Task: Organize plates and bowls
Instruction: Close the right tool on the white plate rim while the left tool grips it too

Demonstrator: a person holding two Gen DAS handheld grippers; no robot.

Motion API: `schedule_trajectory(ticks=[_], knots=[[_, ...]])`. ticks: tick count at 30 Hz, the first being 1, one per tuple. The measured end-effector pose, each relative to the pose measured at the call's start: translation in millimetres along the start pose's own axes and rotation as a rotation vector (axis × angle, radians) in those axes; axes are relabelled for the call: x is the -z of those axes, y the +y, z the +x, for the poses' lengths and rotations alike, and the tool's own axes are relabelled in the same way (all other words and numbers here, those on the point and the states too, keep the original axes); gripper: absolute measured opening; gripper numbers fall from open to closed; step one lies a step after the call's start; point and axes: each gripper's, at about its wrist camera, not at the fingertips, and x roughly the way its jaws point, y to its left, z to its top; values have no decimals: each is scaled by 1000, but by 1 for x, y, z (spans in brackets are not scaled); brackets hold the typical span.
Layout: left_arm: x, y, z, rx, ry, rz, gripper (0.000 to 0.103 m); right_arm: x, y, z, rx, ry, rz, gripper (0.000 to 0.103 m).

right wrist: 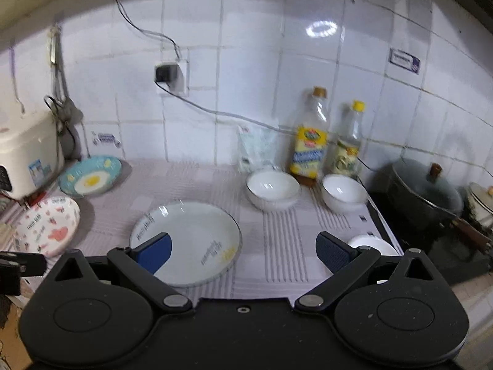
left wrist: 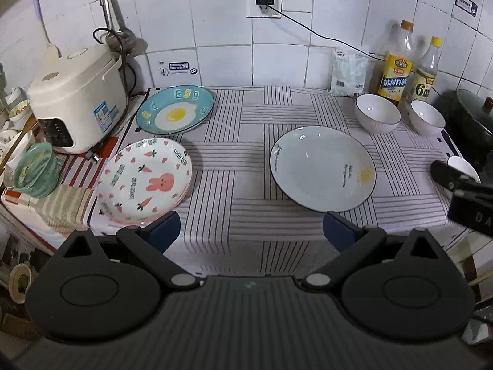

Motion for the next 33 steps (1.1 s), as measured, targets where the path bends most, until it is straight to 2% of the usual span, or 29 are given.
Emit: schedule_trajectory(ticks=[2,6,8,11,14,21,25,27,29,32,33], knots=[[-4,0,9,23,0,-3,100,0,2,7,-22,-33,-29,101],[-7,-4,28,44,-65,18,100,6,0,24,-94,-95,-46,102],[-9,-7,40,73,-72,27,100,11,-3,35,-131,-115,-41,103],[-13,-12,62,122,-37,31,100,17,-8,57,-156,-89,-46,103],[-13,-16,86,148,-40,5,100,23,-15,80,-174,-47,-39,103],[-9,-23,140,174,-51,7,98,43,-31,133,-251,35,34,99],[-11,-20,177,160,8,-33,96,52,-40,163,-292,77,113,93],[-10,-19,190,138,26,-39,86,55,-46,181,-314,113,162,87],[-10,-20,202,104,57,-44,79,58,-50,197,-335,134,199,77],[-7,-19,216,99,90,-60,62,60,-55,215,-359,169,220,59],[-7,-19,219,104,94,-59,58,60,-56,220,-367,177,227,57]])
